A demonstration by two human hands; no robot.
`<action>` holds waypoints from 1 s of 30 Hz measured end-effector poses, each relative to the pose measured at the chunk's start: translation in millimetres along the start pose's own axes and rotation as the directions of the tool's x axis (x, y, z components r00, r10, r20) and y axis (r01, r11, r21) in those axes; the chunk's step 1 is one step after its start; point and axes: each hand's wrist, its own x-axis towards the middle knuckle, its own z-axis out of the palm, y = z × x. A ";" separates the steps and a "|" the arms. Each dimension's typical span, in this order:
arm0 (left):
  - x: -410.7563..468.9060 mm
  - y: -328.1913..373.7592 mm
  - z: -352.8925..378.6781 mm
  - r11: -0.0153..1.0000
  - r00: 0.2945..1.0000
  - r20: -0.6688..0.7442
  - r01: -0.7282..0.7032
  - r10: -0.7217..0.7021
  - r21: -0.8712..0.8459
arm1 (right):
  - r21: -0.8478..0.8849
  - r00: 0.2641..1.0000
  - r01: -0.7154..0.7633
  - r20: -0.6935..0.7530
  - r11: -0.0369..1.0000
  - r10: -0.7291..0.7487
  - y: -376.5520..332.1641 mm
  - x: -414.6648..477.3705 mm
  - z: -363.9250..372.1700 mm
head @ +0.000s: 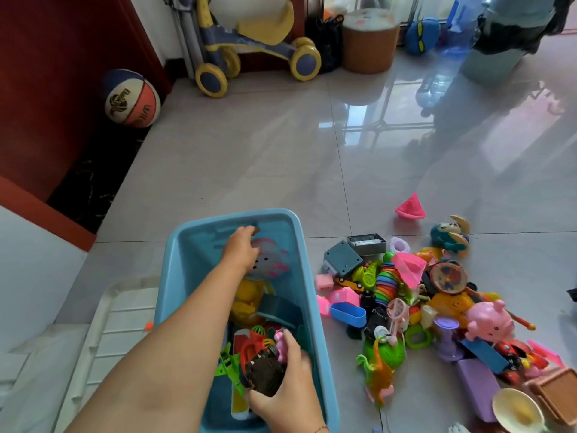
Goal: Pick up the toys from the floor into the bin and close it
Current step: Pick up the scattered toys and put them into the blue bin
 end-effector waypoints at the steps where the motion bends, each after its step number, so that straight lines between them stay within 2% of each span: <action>1: -0.5 1.8 2.9 0.999 1.000 -0.014 0.022 -0.023 -0.038 | 0.014 1.000 0.003 -0.017 1.000 -0.003 -0.4 1.7 0.4; 7: -15.1 -9.9 5.3 0.978 0.989 -0.103 0.085 -0.106 -0.192 | 0.082 0.992 0.006 -0.127 0.997 0.005 -10.1 13.4 9.8; 11: -42.4 -25.7 -11.8 0.924 0.959 -0.187 0.135 -0.213 -0.357 | 0.043 0.977 -0.009 -0.211 0.999 0.018 -23.5 31.7 10.5; 16: -85.1 -34.2 -28.7 0.853 0.891 -0.245 0.240 -0.383 -0.463 | -0.126 0.982 -0.076 -0.184 0.989 0.052 -39.2 23.4 7.0; 19: -105.9 -17.5 -28.4 0.813 0.870 -0.248 0.249 -0.426 -0.527 | -0.091 0.989 0.043 -0.135 0.995 -0.055 -42.5 -8.5 -1.3; 22: -128.0 19.2 -14.8 0.822 0.912 -0.229 0.169 -0.339 -0.544 | 0.029 0.956 0.244 -0.178 0.969 -0.235 -35.3 -50.2 -27.3; 25: -156.8 65.6 6.7 0.848 0.950 -0.238 0.050 -0.204 -0.528 | -0.041 0.865 0.344 -0.374 0.938 -0.334 -9.6 -76.9 -67.0; 27: -176.4 92.5 27.0 0.863 0.966 -0.226 -0.009 -0.122 -0.506 | -0.106 0.816 0.300 -0.487 0.948 -0.312 16.4 -80.7 -96.3; 30: -201.4 120.8 69.6 0.881 0.990 -0.139 -0.045 -0.023 -0.472 | -0.127 0.781 0.092 -0.605 0.988 -0.151 60.7 -74.3 -144.2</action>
